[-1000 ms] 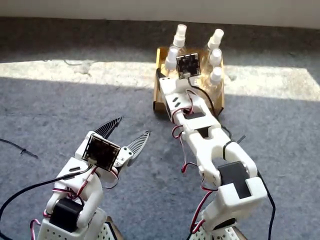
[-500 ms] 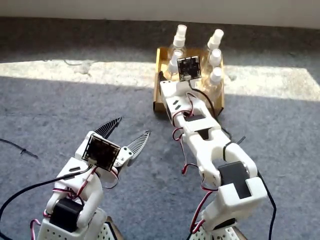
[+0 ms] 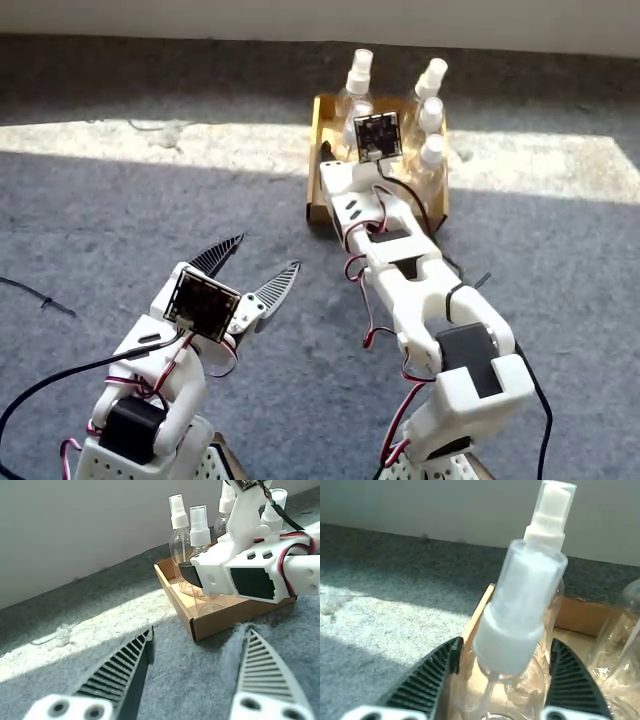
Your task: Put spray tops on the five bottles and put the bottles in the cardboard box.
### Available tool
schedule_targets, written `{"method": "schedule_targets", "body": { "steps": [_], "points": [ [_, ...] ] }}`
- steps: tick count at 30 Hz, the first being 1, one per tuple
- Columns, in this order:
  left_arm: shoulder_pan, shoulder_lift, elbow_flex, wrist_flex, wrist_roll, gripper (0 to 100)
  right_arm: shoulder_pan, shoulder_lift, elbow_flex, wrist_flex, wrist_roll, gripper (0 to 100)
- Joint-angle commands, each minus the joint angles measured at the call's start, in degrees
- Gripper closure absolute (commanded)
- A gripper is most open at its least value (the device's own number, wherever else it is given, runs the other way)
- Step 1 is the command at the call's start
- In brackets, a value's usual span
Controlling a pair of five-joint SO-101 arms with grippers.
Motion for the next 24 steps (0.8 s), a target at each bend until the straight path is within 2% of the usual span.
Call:
{"method": "schedule_targets", "body": {
  "steps": [1,9,14,19,24],
  "points": [
    [1.0,-0.1,-0.2,-0.1,-0.4,74,0.4,-1.3,-0.6,-0.7,-0.4,77.2],
    [1.0,-0.1,-0.2,-0.1,-0.4,74,0.7,-1.5,-0.8,3.6,-0.4,77.1],
    [1.0,-0.1,-0.2,-0.1,-0.4,74,0.7,-7.8,-0.8,4.4,-0.4,77.1],
    [1.0,-0.1,-0.1,-0.1,-0.4,74,0.8,-15.0,-3.4,11.6,-0.4,77.1],
    [1.1,-0.1,0.6,-0.2,-0.4,74,0.7,-19.7,-14.8,22.3,1.5,77.1]
  ]
}}
